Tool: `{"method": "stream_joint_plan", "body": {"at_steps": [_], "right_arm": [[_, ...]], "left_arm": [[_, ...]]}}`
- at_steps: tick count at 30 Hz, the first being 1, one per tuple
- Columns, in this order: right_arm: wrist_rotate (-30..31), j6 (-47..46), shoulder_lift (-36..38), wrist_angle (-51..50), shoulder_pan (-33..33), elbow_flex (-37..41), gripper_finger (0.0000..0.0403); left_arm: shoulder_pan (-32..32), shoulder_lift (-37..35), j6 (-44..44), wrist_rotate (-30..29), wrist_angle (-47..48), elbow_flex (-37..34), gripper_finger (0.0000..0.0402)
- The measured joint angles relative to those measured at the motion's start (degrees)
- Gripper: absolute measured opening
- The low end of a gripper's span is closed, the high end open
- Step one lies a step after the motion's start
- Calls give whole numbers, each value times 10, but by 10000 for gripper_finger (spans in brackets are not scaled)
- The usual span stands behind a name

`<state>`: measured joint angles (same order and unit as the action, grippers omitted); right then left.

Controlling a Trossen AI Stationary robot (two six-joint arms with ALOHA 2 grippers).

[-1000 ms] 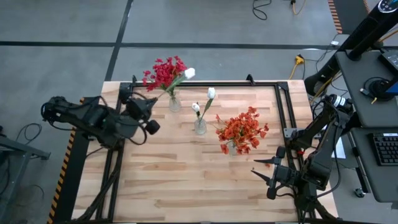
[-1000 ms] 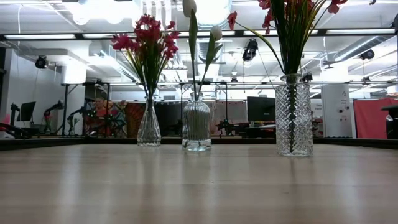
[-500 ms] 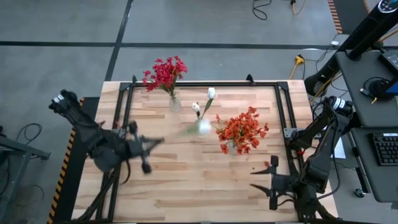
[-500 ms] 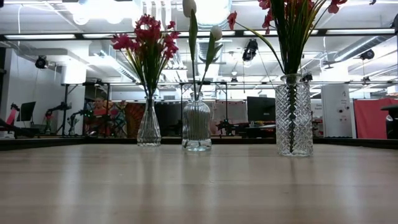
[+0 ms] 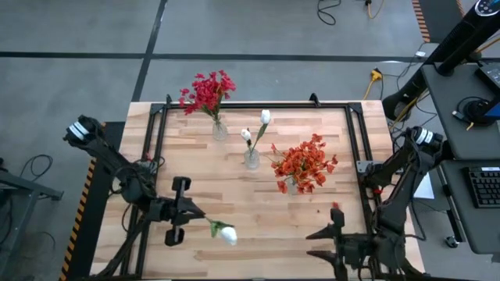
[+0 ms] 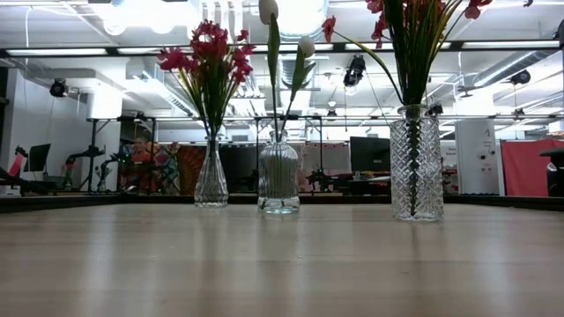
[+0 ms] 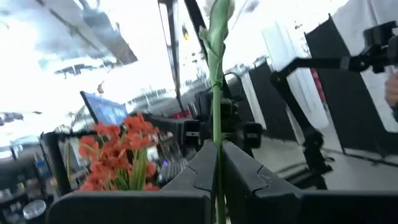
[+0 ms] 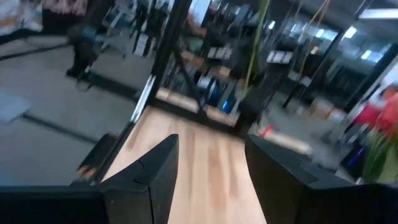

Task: Sort flowers into vase by color
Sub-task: Put the top center white tulip flower into the center transparent glass vase

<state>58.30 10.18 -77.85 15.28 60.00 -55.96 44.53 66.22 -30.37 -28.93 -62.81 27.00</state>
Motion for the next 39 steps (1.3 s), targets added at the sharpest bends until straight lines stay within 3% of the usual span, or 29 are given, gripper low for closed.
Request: {"method": "stream_joint_plan", "body": {"at_steps": [6,14,19,22,32,39], "right_arm": [[2,144,-23,162,-25,0,179],[-3,159,-33,171,-44,-22,225],[-28,191,-88,166,-74,-73,256],[-28,196,-124,168,-92,-115,268],[-33,235,-200,168,-120,-223,270],[-76,200,-215,164,-146,-234,265]], "left_arm": [[-11,82,-20,37,-107,-13,0],[-25,218,-2,41,-195,41,0],[-47,310,-6,42,-272,100,0],[-59,350,-7,41,-270,128,0],[-73,368,-3,41,-272,147,0],[-76,368,-2,44,-272,146,0]]}}
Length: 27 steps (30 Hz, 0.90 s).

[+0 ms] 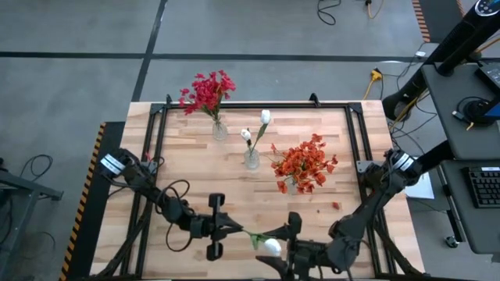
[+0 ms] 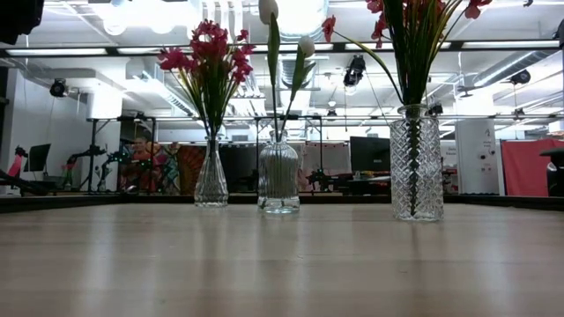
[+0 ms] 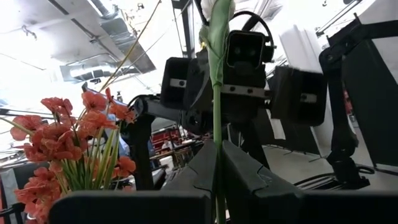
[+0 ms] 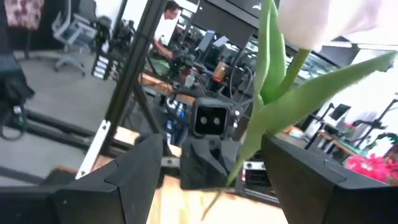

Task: Sort flowers into vase by color
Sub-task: Put the top center white tulip flower into the center transparent glass vase

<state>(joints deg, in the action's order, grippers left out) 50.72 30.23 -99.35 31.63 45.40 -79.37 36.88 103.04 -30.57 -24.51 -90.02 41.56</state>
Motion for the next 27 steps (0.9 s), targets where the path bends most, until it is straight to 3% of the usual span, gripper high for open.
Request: {"method": "stream_joint_plan", "body": {"at_steps": [9,17,27], "right_arm": [[-59,-60,1,9,-42,0,245],[-32,-99,1,9,-65,-9,197],[-31,-125,0,7,-81,-9,174]], "left_arm": [[-6,0,0,0,7,5,0],[-9,-1,0,0,8,1,0],[-9,-1,0,0,10,4,0]]}}
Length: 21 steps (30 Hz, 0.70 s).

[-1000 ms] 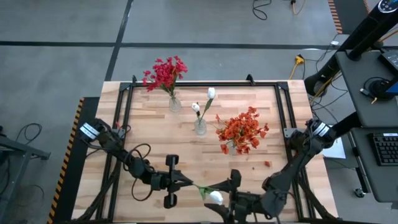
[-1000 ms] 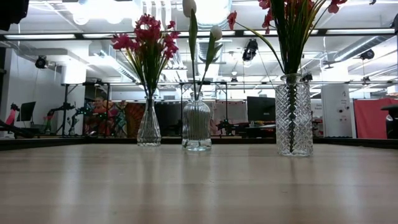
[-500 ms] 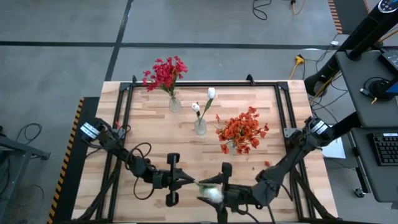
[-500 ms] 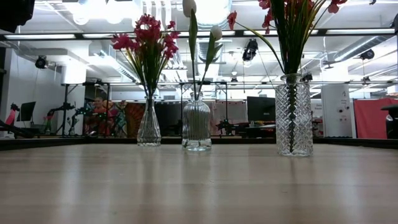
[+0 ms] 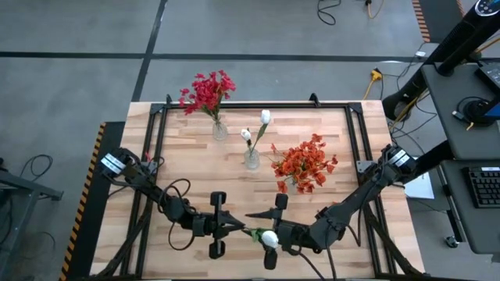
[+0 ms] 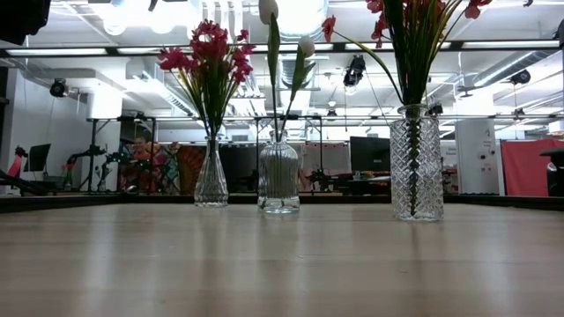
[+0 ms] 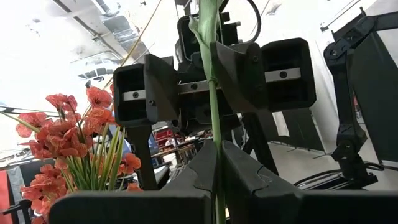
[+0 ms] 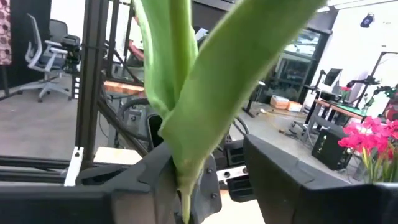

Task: Sort flowers into vase by color
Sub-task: Put the top center white tulip flower into the center transparent glass vase

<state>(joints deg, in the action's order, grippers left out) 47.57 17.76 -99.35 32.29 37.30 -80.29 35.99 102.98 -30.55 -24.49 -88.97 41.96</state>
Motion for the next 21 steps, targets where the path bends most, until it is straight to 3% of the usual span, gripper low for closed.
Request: {"method": "stream_joint_plan", "body": {"at_steps": [11,21], "right_arm": [[0,5,0,-7,0,0,20],[9,-9,11,-32,1,-1,14]], "left_arm": [[-2,0,2,-35,0,-5,10],[-18,0,85,-43,4,-31,88]]}}
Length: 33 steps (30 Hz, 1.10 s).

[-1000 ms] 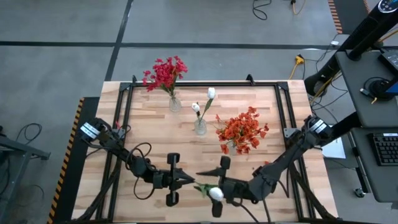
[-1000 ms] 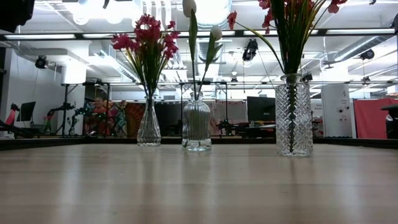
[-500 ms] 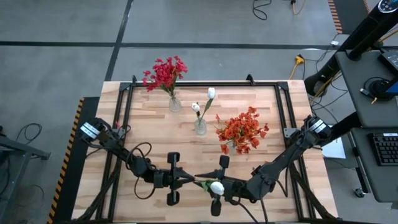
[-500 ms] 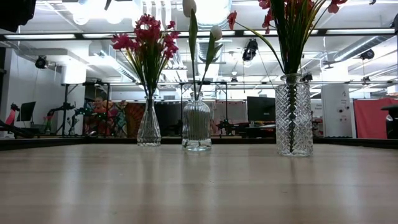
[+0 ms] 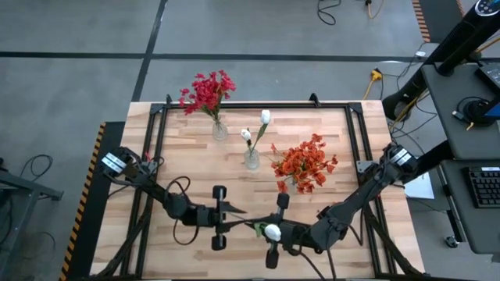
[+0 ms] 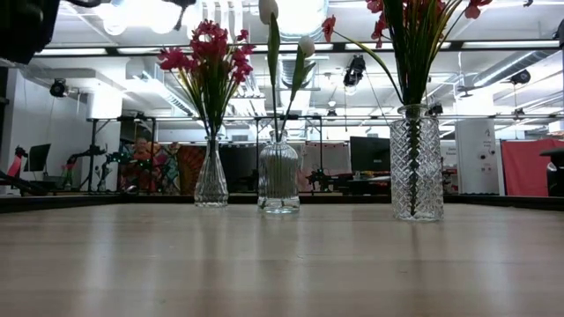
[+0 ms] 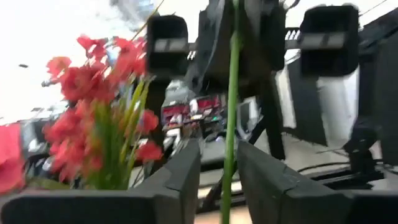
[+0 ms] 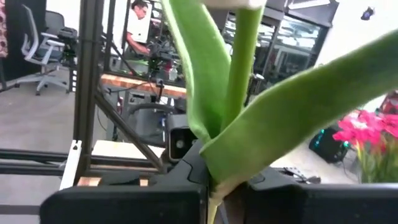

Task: Sort flowers into vase by color
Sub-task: Put the top center white tulip flower into the center transparent glass vase

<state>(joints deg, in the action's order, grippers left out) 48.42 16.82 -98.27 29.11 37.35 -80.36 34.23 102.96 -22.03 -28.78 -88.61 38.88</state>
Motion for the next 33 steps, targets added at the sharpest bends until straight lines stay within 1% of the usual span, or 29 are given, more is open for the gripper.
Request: {"method": "stream_joint_plan", "body": {"at_steps": [2,4,7,9,12,14,16,18,21,25,28,33], "right_arm": [[7,-20,9,-31,1,-4,13],[28,-45,18,-90,1,-19,13],[34,-98,22,-217,-7,-63,13],[34,-134,22,-305,-16,-101,13],[32,-181,24,-415,-31,-151,13],[16,-194,24,-458,-42,-177,13],[2,-197,24,-493,-52,-200,13],[-12,-195,24,-513,-63,-217,13],[-28,-184,25,-527,-82,-228,13],[-39,-156,25,-529,-110,-232,13],[-39,-135,25,-528,-131,-233,13],[-39,-121,25,-528,-166,-233,13]], "left_arm": [[1,0,14,-29,0,-10,105],[1,0,31,-71,1,-25,120],[1,-7,90,-143,31,-56,138],[-1,-19,146,-172,77,-81,145],[-10,-39,255,-175,174,-114,148],[-17,-49,320,-173,228,-133,148],[-24,-54,366,-172,263,-149,148],[-34,-55,391,-172,270,-162,149],[-53,-55,401,-169,271,-176,149],[-90,-56,394,-142,270,-180,160],[-122,-56,375,-126,271,-180,176],[-163,-56,322,-122,272,-179,201]]}}
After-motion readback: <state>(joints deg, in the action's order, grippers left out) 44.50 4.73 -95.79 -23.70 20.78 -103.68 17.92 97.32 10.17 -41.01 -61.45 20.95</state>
